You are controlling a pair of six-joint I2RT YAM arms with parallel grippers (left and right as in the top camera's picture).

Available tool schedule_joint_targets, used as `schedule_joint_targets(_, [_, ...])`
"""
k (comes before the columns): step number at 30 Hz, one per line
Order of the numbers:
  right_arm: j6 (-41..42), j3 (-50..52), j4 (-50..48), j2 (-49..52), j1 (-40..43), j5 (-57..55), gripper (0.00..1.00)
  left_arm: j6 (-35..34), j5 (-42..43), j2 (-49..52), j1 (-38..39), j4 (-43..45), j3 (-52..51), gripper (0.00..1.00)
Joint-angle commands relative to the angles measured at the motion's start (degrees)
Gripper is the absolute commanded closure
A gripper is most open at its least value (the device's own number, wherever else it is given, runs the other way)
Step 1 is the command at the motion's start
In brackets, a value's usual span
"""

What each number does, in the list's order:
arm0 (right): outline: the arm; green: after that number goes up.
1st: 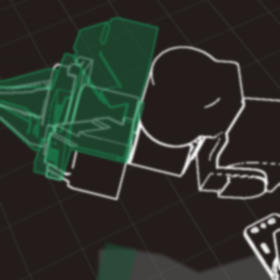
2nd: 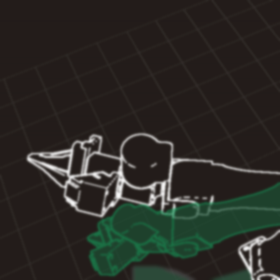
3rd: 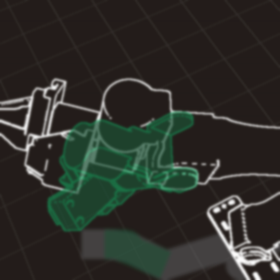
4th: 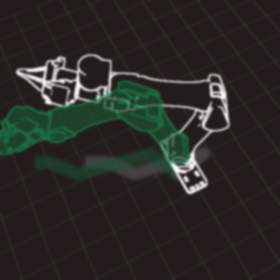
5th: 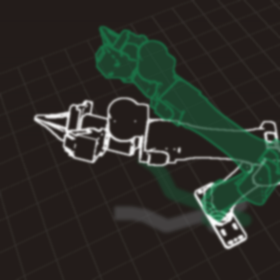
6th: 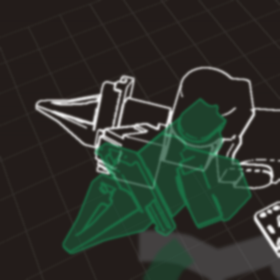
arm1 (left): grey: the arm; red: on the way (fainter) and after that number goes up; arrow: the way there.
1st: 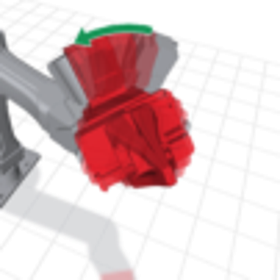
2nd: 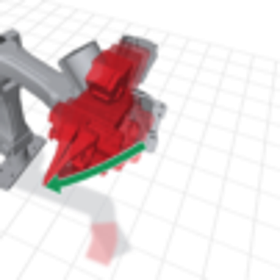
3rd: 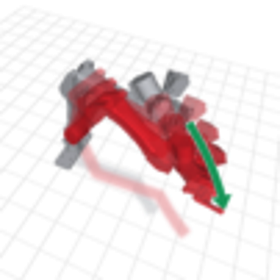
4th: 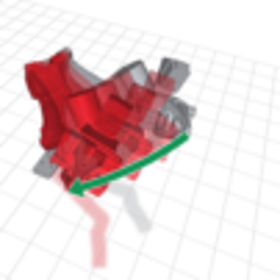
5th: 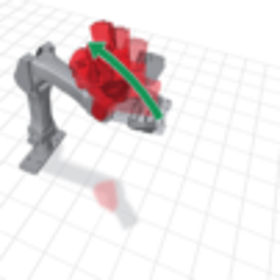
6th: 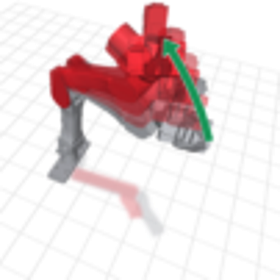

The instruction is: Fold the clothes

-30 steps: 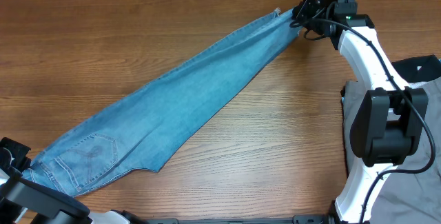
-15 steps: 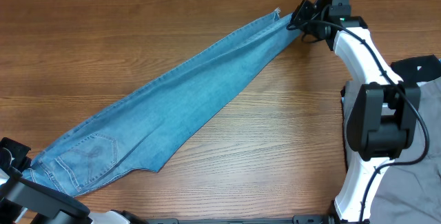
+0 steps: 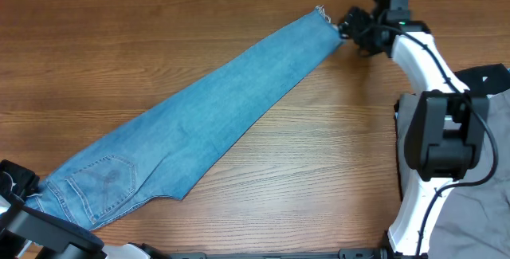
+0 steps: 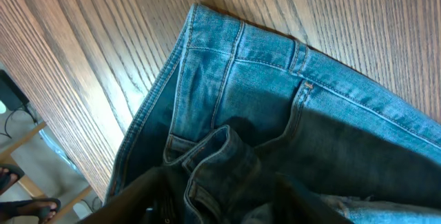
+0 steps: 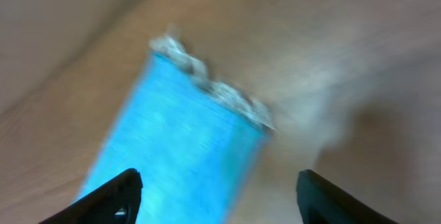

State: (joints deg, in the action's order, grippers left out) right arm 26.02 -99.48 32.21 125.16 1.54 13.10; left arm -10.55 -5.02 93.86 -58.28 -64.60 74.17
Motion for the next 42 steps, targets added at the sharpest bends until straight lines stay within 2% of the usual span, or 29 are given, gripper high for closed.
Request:
schedule_joint_targets(1, [-2.6, -1.1, 3.2, -3.3, 2.0, 4.0, 0.30, -0.2, 0.1, -1.3, -0.6, 0.4, -0.2, 0.40])
schedule_joint_targets(5, [-5.3, -0.2, 4.8, -1.7, 1.8, 4.2, 0.36, -0.2, 2.5, -1.3, -0.6, 1.5, -0.1, 0.37])
schedule_joint_targets(11, [-5.5, 0.2, 0.6, 2.4, 0.7, 5.0, 0.46, 1.2, 4.8, -1.3, -0.6, 0.2, 2.6, 0.38])
schedule_joint_targets(18, [-5.2, 0.2, -2.7, 7.3, 0.0, 8.4, 0.45, 4.4, 13.0, -1.3, -0.6, -3.6, 11.3, 0.40])
schedule_joint_targets(19, [-5.2, 0.2, -3.0, 7.6, -0.2, 8.6, 0.39, 4.4, 13.6, -1.3, -0.6, -4.2, 12.5, 0.39])
schedule_joint_targets(21, [-5.2, 0.3, -3.8, 8.0, -0.6, 8.7, 0.37, 4.4, 14.3, -1.3, -0.6, -5.3, 14.4, 0.38])
schedule_joint_targets(27, [-4.9, 0.4, -6.5, 8.5, -2.5, 7.7, 0.37, 4.7, 15.5, -1.3, -0.6, -6.6, 15.3, 0.39])
schedule_joint_targets(32, [-1.8, 0.4, -7.5, 10.5, -3.2, 5.9, 0.43, 4.8, 15.6, -1.3, -0.6, -7.3, 15.3, 0.39])
schedule_joint_targets(35, [-0.2, 0.4, -8.6, 11.2, -3.1, 6.3, 0.56, 4.8, 15.6, -1.3, -0.6, -7.5, 15.3, 0.39])
schedule_joint_targets(38, [-0.3, 0.2, -9.5, 10.9, -3.0, 6.3, 0.92, 4.8, 15.6, -1.3, -0.6, -7.6, 15.3, 0.39])
schedule_joint_targets(39, [-0.3, -0.2, -9.4, 10.7, -2.6, 6.1, 0.96, 4.8, 15.6, -1.3, -0.5, -7.6, 15.3, 0.39])
schedule_joint_targets(42, [-0.3, -1.3, -7.5, 9.4, -0.9, 6.1, 0.96, 4.8, 15.8, -1.3, -0.5, -7.6, 15.3, 0.39])
